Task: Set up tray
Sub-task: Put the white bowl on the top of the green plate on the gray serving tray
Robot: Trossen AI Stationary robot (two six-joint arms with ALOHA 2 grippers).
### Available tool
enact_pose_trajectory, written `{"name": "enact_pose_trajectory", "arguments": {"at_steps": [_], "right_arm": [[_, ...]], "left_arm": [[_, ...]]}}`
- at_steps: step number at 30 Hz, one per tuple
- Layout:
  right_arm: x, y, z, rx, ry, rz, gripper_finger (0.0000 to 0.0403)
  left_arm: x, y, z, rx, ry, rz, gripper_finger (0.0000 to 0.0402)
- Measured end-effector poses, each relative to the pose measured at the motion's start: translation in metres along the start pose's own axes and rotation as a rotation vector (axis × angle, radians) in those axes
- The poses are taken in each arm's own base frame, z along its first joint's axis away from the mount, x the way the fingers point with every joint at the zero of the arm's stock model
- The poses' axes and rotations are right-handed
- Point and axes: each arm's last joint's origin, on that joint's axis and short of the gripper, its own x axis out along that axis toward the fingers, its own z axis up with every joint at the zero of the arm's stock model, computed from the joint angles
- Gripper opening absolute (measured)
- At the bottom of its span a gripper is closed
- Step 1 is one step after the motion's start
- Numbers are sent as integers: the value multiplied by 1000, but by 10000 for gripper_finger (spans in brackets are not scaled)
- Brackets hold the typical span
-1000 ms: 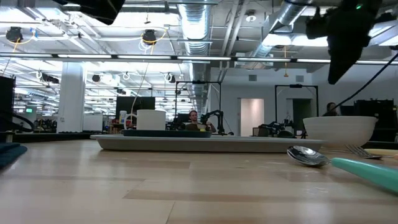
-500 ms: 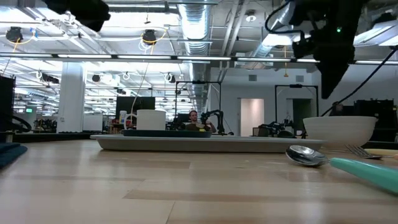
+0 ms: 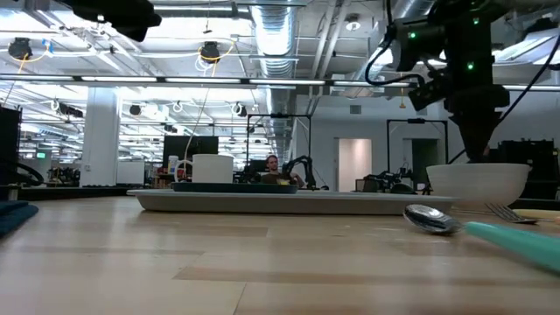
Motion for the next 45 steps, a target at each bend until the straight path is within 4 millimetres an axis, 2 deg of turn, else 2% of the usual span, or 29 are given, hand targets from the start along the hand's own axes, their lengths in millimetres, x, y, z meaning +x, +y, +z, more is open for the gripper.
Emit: {"name": "enact_pose_trajectory", "arguments": {"at_steps": [7, 15, 19, 24, 26, 32, 36, 41, 45], "right_arm": [[11, -2, 7, 11, 61, -18, 219], [36, -8, 21, 40, 180, -42, 185], [40, -10, 22, 50, 222, -49, 137], [37, -16, 17, 85, 248, -55, 34], [33, -18, 16, 107, 253, -57, 11], [0, -21, 19, 126, 282, -91, 3], [-36, -15, 42, 119, 144, -65, 2], [-78, 3, 90, 81, -19, 29, 1], [-101, 27, 144, -10, -106, 111, 1]], "left_arm": [[0, 0, -2, 2, 24, 15, 142], [0, 0, -5, -6, 50, 11, 142], [0, 0, -6, -6, 65, 10, 142], [0, 0, -6, -11, 64, 10, 142], [0, 0, -6, -11, 64, 10, 142], [0, 1, -6, -19, 72, 59, 142], [-1, 1, -9, -25, 98, 64, 142], [-9, 2, -8, -49, 186, 49, 142], [-24, 3, -7, -81, 263, 46, 142]]}}
